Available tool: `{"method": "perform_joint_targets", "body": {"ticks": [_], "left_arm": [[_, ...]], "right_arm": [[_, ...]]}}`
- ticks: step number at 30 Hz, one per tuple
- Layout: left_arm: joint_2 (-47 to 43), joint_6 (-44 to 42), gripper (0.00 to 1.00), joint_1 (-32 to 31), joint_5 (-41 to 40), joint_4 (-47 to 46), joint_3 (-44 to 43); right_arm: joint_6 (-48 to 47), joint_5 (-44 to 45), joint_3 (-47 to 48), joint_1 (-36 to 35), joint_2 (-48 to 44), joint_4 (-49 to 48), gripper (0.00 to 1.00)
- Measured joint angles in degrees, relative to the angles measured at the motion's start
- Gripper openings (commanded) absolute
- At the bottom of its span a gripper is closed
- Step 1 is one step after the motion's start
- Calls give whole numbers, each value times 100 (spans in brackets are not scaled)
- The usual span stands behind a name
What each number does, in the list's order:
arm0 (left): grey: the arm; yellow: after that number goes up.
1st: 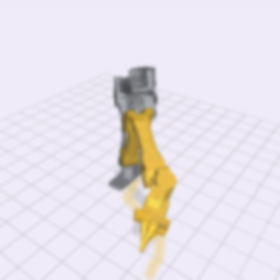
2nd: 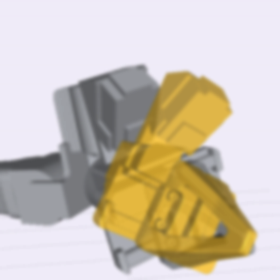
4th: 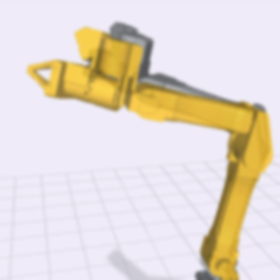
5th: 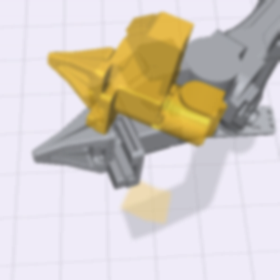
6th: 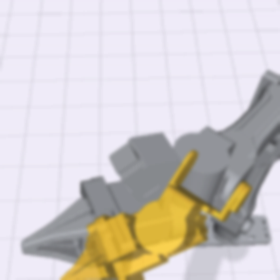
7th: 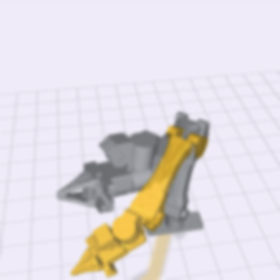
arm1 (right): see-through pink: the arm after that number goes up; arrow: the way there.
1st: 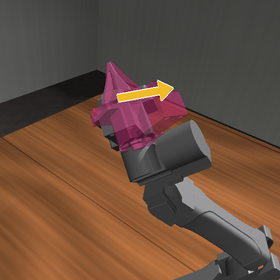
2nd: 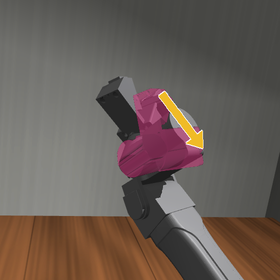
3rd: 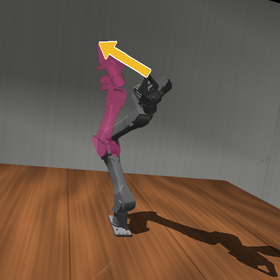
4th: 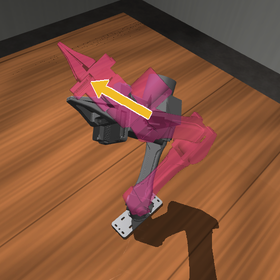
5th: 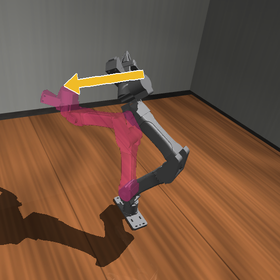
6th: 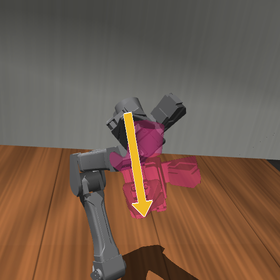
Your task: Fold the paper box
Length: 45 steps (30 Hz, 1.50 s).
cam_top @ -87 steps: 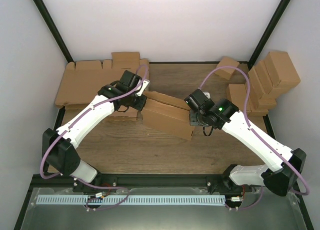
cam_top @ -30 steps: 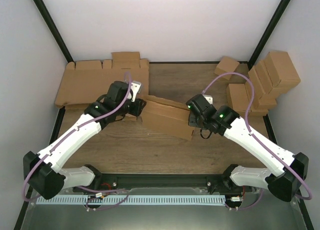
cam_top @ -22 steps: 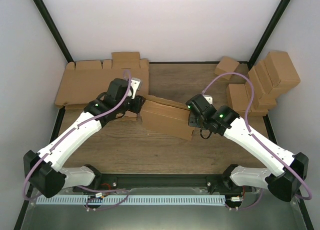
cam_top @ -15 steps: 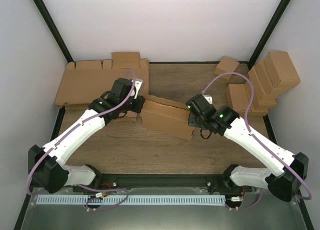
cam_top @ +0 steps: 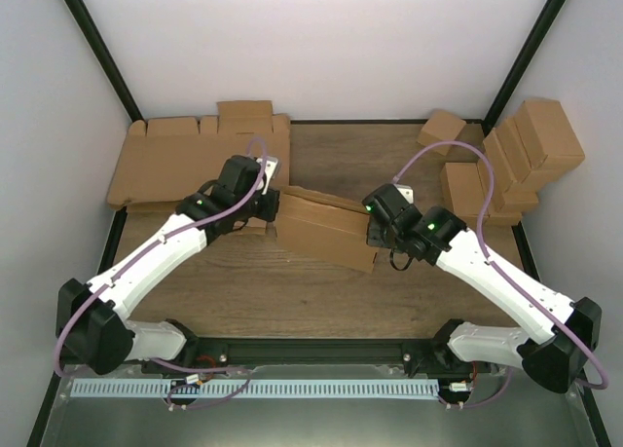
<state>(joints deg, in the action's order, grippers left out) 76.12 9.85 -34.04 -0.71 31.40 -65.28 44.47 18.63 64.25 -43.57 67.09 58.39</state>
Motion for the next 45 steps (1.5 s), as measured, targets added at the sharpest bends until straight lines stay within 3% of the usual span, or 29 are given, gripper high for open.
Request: {"method": "perform_joint_targets", "body": {"ticks": [5,10,17,35,40,45], "left_arm": [[-345,2,4,-2,105,-415,566],[-498,4,4,-2,146,-573,789],[-505,4,4,-7,140,-492,750],[-411,0,4,-9,140,-236,557],[-393,2,4,-7,142,-219,538],[-385,2,4,-9,142,-214,527]], "right_arm": [[-11,-2,-203,0,-131,-186,2],[-98,-61,-199,0,-138,-136,20],[-96,-39,109,0,52,321,28],[-127,4,752,0,345,710,33],[-168,98,789,0,345,719,46],[-286,168,824,0,343,693,48]]}}
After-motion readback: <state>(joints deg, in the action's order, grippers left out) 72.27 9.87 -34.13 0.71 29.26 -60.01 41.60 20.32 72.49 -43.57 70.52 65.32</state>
